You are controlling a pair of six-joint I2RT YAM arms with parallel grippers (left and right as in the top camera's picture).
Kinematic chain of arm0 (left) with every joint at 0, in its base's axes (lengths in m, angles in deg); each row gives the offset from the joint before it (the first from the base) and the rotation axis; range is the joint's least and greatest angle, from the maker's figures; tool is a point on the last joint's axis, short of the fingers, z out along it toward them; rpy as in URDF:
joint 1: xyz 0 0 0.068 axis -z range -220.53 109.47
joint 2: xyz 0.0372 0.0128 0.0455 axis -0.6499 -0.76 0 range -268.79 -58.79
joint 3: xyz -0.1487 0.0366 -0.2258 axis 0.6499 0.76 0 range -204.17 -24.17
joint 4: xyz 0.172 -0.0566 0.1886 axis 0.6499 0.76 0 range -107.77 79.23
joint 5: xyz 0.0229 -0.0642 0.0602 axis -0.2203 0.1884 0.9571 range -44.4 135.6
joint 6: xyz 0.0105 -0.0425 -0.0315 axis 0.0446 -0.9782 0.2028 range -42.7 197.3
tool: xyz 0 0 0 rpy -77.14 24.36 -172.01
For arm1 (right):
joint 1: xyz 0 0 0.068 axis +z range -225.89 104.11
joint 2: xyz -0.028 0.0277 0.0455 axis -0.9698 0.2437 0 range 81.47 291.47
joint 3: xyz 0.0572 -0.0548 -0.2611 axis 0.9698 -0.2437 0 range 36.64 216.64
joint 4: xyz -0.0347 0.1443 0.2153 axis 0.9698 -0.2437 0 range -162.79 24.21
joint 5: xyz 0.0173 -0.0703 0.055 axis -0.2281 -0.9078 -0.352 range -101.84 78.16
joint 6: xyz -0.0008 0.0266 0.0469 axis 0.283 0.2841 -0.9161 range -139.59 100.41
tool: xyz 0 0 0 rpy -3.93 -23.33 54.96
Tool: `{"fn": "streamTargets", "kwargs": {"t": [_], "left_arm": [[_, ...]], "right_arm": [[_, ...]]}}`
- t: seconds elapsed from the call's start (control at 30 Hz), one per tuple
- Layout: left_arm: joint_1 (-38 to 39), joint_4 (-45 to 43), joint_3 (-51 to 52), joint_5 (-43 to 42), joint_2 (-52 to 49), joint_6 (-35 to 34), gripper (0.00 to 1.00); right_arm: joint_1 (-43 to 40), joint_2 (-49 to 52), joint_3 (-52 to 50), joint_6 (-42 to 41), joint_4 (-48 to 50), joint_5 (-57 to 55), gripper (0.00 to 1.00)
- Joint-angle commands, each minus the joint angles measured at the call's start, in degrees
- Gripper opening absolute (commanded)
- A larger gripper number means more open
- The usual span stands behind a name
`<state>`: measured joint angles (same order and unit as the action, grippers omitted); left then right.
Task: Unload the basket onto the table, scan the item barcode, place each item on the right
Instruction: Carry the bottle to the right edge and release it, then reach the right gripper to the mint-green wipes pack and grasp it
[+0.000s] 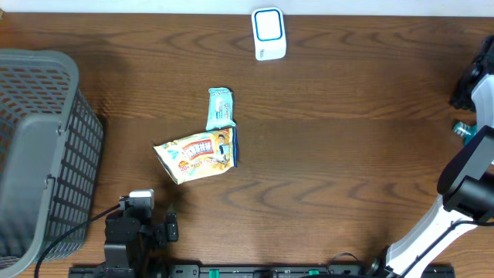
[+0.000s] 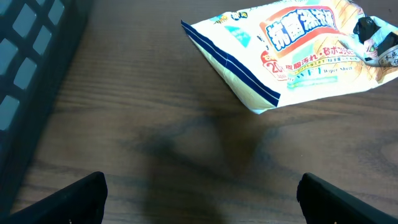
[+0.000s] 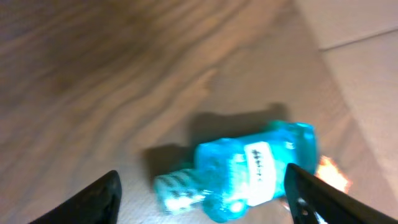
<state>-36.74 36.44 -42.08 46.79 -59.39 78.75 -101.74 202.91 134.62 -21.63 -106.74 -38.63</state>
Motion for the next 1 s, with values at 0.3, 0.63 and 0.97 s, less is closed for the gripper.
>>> {"fn": "streamTargets", "kwargs": {"t": [0.3,0.63,0.97], "left_arm": [[-0.24,2.32,0.22,-0.59,0.26,-0.26,0.98],[-0.24,2.32,0.22,-0.59,0.26,-0.26,0.98],[-0.24,2.32,0.22,-0.59,0.26,-0.26,0.98]], "right_arm": [[8.24,-1.22,0.87,-5.81,-0.83,40.02,0.99],[23.30,-1.18,-1.25,-16.13,-2.34,62.66,0.99],[44.59,0.63,-1.29,-17.51,4.81,48.52,0.99]]}}
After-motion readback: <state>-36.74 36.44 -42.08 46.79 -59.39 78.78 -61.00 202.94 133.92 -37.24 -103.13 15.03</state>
